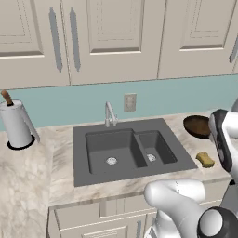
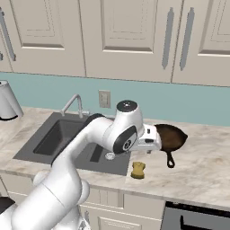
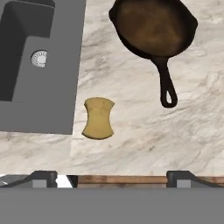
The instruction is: Pick the pan and sponge and place them into the sink. Then turn on the water.
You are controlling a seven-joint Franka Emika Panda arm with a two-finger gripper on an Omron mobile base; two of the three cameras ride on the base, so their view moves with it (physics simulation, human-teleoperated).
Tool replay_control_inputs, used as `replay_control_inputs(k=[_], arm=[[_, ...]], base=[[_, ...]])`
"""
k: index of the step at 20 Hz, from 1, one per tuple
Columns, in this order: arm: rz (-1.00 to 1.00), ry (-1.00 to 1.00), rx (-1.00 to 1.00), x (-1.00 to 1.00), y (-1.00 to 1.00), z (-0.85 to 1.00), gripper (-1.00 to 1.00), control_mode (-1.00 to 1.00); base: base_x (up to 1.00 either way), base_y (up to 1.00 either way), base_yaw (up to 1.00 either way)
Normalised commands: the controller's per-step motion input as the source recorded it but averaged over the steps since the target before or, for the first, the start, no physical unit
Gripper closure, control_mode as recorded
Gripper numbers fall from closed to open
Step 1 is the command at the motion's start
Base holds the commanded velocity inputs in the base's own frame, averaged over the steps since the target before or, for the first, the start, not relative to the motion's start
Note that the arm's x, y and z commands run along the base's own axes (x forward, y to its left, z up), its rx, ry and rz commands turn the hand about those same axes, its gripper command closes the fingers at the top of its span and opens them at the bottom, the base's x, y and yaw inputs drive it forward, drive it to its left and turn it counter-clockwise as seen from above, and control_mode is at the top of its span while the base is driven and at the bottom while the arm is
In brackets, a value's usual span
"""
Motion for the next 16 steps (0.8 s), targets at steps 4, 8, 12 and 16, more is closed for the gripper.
replay_control_inputs(k=[4, 8, 12, 16], arm=[[0.0, 0.05, 0.03, 0.11, -0.56, -0.04, -1.0, -1.0], [0.0, 0.06, 0.05, 0.04, -0.26, -0.03, -1.0, -1.0], [0.0, 0.04, 0.0, 0.41, -0.16, -0.2, -1.0, -1.0], [0.0, 0.02, 0.0, 0.45, -0.26, -0.32, -1.0, -1.0]], base=[[0.0, 0.0, 0.0], [0.0, 0.0, 0.0], [0.0, 0.0, 0.0], [0.0, 0.0, 0.0]])
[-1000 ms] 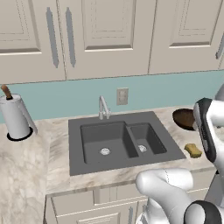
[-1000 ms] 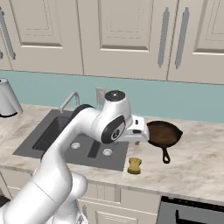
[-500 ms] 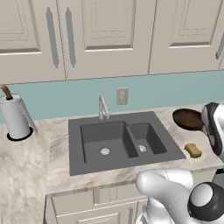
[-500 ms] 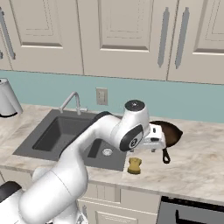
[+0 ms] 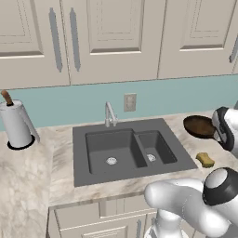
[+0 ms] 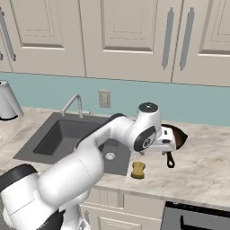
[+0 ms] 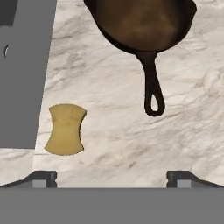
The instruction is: Pick the pan and sponge and place them into the sink. Then turn on the water.
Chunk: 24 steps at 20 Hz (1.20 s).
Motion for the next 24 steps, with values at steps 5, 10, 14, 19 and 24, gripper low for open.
replay_control_inputs(k=[5, 10, 14, 19, 24], arm=[[0.0, 0.01, 0.0, 0.42, -0.28, -0.41, -1.0, -1.0], [0.0, 0.0, 0.0, 0.37, -0.27, -0.37, -1.0, -1.0], [0.0, 0.0, 0.0, 0.32, -0.3, -0.29, -1.0, -1.0], [0.0, 0.02, 0.0, 0.29, -0.3, -0.15, -1.0, -1.0], [0.0, 0.03, 0.0, 0.26, -0.26, -0.17, -1.0, -1.0]], base=[[0.0, 0.0, 0.0], [0.0, 0.0, 0.0], [0.0, 0.0, 0.0], [0.0, 0.0, 0.0], [0.0, 0.0, 0.0]])
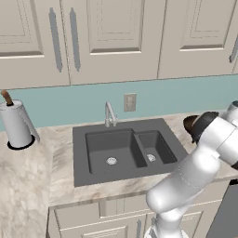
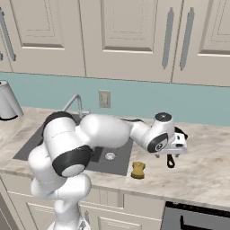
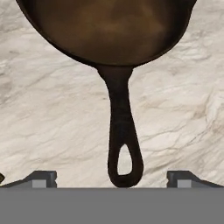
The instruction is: Pick the pan and sponge and place them into the sink. Then turn on the water.
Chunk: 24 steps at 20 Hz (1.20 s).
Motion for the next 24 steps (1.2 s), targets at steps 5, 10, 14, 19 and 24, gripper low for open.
replay_control_inputs(k=[5, 10, 14, 19, 24], arm=[[0.0, 0.03, 0.0, 0.22, -0.14, -0.2, -1.0, -1.0], [0.0, 0.02, 0.0, 0.15, -0.12, -0.2, -1.0, -1.0], [0.0, 0.01, 0.0, 0.1, -0.13, -0.19, -1.0, -1.0], [0.0, 0.02, 0.0, 0.09, -0.13, -0.19, -1.0, -1.0], [0.0, 0.02, 0.0, 0.09, -0.08, -0.14, -1.0, -1.0]], base=[[0.0, 0.0, 0.0], [0.0, 0.0, 0.0], [0.0, 0.0, 0.0], [0.0, 0.0, 0.0], [0.0, 0.0, 0.0]])
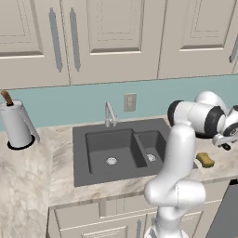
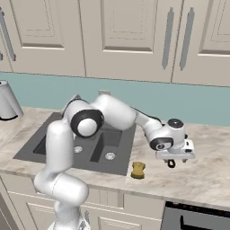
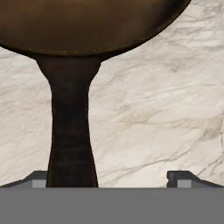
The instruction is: Pick the pan and sponge and place them into the sink. Then turn on the water.
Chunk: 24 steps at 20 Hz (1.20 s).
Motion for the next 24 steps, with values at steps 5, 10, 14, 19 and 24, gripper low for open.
replay_control_inputs(k=[5, 10, 14, 19, 24], arm=[[0.0, 0.05, 0.0, 0.12, 0.0, -0.18, 1.0, -1.0], [0.0, 0.06, 0.0, 0.07, 0.0, -0.21, 1.0, -1.0], [0.01, 0.01, 0.0, -0.11, 0.0, 0.04, 1.0, -1.0], [0.11, 0.0, 0.0, -0.51, 0.14, 0.59, 1.0, -1.0], [0.24, -0.05, -0.01, -0.67, 0.63, 0.38, 1.0, -1.0]], base=[[0.0, 0.0, 0.0], [0.0, 0.0, 0.0], [0.0, 0.0, 0.0], [0.0, 0.0, 0.0], [0.0, 0.0, 0.0]])
